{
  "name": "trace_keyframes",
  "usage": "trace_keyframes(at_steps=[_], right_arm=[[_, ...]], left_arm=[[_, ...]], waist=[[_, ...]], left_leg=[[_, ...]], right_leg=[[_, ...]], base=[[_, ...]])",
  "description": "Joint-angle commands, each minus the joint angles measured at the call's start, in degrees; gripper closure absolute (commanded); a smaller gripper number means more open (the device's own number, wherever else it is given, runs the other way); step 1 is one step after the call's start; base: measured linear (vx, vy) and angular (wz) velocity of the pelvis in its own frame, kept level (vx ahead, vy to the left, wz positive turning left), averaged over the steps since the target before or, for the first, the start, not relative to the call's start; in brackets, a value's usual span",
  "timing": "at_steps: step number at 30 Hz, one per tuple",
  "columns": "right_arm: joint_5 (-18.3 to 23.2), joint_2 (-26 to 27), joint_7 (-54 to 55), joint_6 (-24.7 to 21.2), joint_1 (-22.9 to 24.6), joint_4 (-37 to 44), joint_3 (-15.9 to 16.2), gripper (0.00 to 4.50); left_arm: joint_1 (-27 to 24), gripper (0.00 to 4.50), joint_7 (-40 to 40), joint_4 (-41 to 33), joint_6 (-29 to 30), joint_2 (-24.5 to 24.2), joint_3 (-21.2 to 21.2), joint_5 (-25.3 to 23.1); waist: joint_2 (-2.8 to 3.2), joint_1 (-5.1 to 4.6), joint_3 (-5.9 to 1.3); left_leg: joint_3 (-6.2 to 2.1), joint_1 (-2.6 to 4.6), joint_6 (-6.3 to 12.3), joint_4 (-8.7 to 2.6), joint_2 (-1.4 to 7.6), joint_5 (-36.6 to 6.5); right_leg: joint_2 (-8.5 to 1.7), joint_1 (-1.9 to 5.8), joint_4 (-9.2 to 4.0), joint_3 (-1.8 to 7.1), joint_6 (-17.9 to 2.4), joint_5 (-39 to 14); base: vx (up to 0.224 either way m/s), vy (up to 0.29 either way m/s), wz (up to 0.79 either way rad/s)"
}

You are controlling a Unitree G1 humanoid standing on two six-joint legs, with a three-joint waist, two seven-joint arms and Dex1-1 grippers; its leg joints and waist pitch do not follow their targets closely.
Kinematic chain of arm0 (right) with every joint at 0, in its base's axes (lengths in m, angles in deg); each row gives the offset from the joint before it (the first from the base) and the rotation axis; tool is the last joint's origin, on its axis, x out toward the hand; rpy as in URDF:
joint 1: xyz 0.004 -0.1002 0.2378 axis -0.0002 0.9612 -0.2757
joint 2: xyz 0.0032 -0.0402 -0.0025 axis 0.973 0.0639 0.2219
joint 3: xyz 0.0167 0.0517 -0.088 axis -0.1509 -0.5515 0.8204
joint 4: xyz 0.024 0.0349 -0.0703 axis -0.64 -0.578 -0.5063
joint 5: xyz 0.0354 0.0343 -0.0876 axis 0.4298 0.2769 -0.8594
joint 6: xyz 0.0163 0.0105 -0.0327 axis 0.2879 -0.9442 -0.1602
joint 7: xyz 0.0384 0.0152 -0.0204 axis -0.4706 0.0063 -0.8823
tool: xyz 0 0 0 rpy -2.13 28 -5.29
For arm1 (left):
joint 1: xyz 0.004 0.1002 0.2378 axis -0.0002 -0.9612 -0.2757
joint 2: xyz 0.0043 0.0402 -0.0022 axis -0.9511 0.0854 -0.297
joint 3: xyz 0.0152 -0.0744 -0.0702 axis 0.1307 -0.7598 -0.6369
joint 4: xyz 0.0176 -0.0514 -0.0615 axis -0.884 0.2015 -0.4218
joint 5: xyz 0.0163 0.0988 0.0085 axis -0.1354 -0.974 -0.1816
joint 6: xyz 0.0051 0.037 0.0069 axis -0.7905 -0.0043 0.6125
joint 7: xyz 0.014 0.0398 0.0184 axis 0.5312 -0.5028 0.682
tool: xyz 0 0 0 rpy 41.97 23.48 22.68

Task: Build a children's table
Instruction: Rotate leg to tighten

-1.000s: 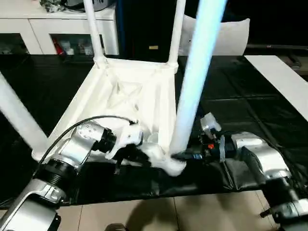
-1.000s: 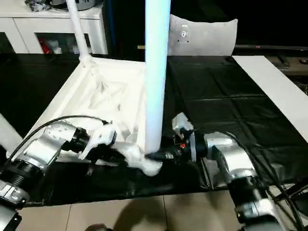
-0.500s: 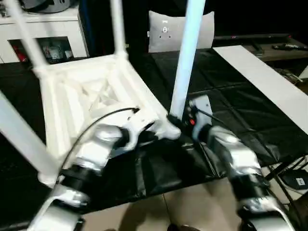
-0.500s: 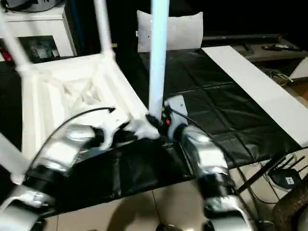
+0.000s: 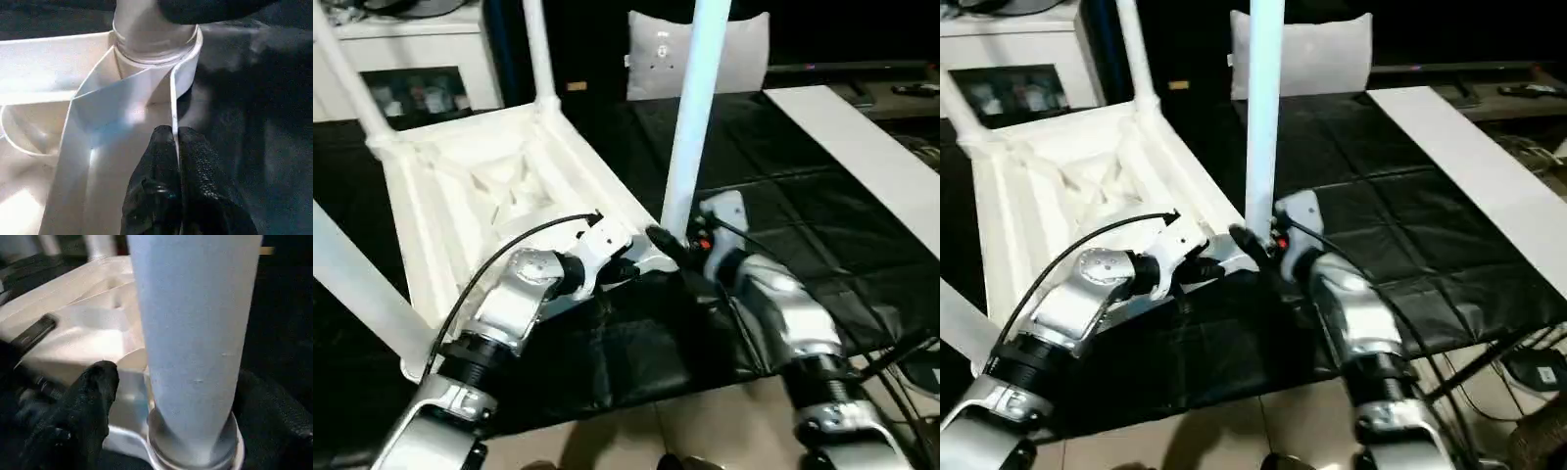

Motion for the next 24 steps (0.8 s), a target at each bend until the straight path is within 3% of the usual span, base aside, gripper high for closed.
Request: trace_keyframes(at_steps=[1, 4, 5, 8, 11, 14, 15, 16, 17, 24], right_arm=[[1.2, -2.2, -6.0, 1.5, 0.4, 1.6, 1.2, 0.5], [2.1, -4.9, -11.0, 1.9, 0.4, 1.5, 1.3, 0.32], [2.6, -6.1, -13.2, 1.8, 0.2, 1.4, 1.5, 0.07], [3.2, -8.0, -16.4, 1.7, -0.1, 1.0, 1.8, 0.07], [4.4, -12.2, -26.7, 2.1, -0.5, 0.6, 4.3, 0.07], [4.7, -13.1, -30.3, 2.8, -0.7, 0.1, 5.4, 0.07], [4.8, -13.5, -31.8, 3.1, -0.8, -0.2, 5.8, 0.34], [5.1, -13.7, -33.7, 3.2, -0.9, -0.5, 6.3, 0.42], [5.2, -13.7, -34.3, 3.1, -0.9, -0.6, 6.4, 0.42], [5.7, -13.0, -36.8, 3.4, -1.8, -2.0, 7.6, 1.05]], left_arm=[[1.6, 4.5, -3.8, -1.1, -4.2, -1.2, 0.3, 1.4], [1.2, 4.5, -8.6, -0.6, -6.4, -3.0, 1.3, 2.2], [1.1, 4.5, -11.2, -0.3, -8.3, -3.9, 1.9, 2.7], [1.1, 4.5, -14.5, 0.4, -10.4, -5.2, 2.9, 2.8], [1.6, 4.5, -20.6, 2.2, -14.4, -7.7, 5.0, 2.7], [2.0, 4.5, -23.3, 3.0, -16.3, -8.3, 5.7, 2.9], [2.2, 4.5, -24.6, 3.3, -17.0, -8.6, 6.1, 2.9], [2.4, 4.5, -26.4, 3.5, -17.7, -9.1, 6.7, 3.0], [2.4, 4.5, -26.9, 3.6, -18.0, -9.2, 6.9, 3.0], [3.1, 4.5, -29.2, 4.4, -19.7, -9.3, 8.0, 3.0]], waist=[[-0.35, 0.54, -4.61], [-0.39, 0.88, -4.5], [-0.3, 1.09, -4.46], [-0.3, 1.55, -4.44], [-0.24, 2.25, -4.34], [-0.54, 2.38, -3.81], [-0.49, 2.45, -3.77], [-0.93, 2.36, -3.88], [-0.84, 2.44, -3.95], [-1.13, 2.46, -4.04]], left_leg=[[0.13, 0.41, 5.22, -3.28, 1.26, -6.8], [0.11, 0.49, 4.53, -3.36, 1.29, -8.6], [0.1, 0.74, 4.34, -3.37, 1.3, -9.0], [0.18, 1.03, 3.9, -3.48, 1.49, -10.1], [0.2, 1.09, 4.22, -3.46, 1.6, -10.7], [0.29, 1.53, 3.53, -3.6, 1.58, -13.6], [0.17, 1.59, 3.38, -3.59, 1.44, -14.4], [-0.01, 1.62, 2.8, -3.63, 1.5, -14.9], [-0.06, 1.6, 2.79, -3.65, 1.48, -14.7], [-0.23, 1.42, 2.09, -3.82, 1.68, -13.9]], right_leg=[[-3.57, 4.88, -3.74, 3.7, -6.3, -17.7], [-3.67, 4.85, -4.08, 3.72, -5.3, -20.8], [-3.65, 4.6, -4.26, 3.74, -5.2, -21.5], [-3.52, 4.37, -4.21, 3.86, -5.9, -21.5], [-3.57, 4.35, -4.29, 3.81, -5.6, -22.3], [-3.74, 4.15, -5.05, 3.59, -4.7, -27.0], [-3.81, 4.25, -5.26, 3.38, -4.1, -28.8], [-4.05, 4.45, -5.58, 3.25, -2.6, -31.4], [-4.07, 4.51, -5.55, 3.27, -2.5, -31.4], [-4.02, 4.59, -5.16, 3.35, -3.4, -29.4]], base=[[0.0, 0.0, 0.0], [0.0, 0.0, 0.0], [0.0, 0.0, 0.0], [0.0, 0.0, 0.0], [0.0, 0.0, 0.0], [0.0, 0.0, 0.0], [0.0, 0.0, 0.0], [0.0, 0.0, 0.0], [0.0, 0.0, 0.0], [0.0, 0.0, 0.0]])
